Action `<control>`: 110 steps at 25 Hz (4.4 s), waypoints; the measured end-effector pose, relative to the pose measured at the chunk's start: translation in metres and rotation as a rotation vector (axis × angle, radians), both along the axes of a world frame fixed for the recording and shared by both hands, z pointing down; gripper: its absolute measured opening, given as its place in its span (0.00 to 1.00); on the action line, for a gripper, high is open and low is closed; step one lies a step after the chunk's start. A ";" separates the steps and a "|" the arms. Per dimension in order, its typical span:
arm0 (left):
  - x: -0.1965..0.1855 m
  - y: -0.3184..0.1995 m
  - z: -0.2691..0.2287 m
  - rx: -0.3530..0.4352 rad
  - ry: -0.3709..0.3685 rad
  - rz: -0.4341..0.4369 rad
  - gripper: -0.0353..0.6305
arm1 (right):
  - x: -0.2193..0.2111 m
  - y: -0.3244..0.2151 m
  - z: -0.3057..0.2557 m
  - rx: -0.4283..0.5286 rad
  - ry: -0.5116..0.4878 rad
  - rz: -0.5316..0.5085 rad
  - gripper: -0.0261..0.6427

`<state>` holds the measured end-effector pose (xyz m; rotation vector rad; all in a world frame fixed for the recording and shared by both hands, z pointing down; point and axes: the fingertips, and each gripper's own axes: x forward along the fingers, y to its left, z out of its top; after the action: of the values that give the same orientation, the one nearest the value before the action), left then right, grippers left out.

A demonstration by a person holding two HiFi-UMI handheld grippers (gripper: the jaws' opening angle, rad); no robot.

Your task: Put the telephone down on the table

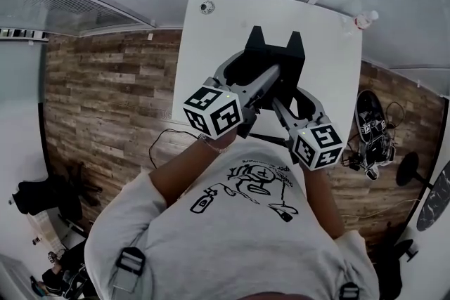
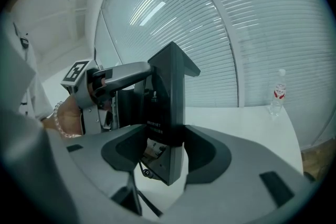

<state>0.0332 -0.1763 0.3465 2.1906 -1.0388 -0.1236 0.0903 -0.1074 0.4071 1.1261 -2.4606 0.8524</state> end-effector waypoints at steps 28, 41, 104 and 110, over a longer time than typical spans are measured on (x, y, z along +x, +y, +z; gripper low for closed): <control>0.012 -0.028 0.146 -0.195 -0.001 -0.013 0.54 | 0.013 -0.016 0.130 -0.182 -0.024 -0.010 0.35; 0.022 -0.024 0.222 -0.299 -0.013 -0.003 0.54 | 0.022 -0.009 0.199 -0.276 -0.035 -0.013 0.35; 0.008 0.007 0.220 -0.290 -0.174 0.091 0.53 | 0.058 -0.034 0.152 -0.081 0.095 0.056 0.35; 0.001 0.016 0.164 -0.202 -0.172 0.103 0.53 | 0.053 -0.036 0.087 0.048 0.122 0.038 0.33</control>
<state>0.0344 -0.1605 0.5104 2.0917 -0.9824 0.2114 0.1434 -0.1433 0.4939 1.2076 -2.3790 0.7161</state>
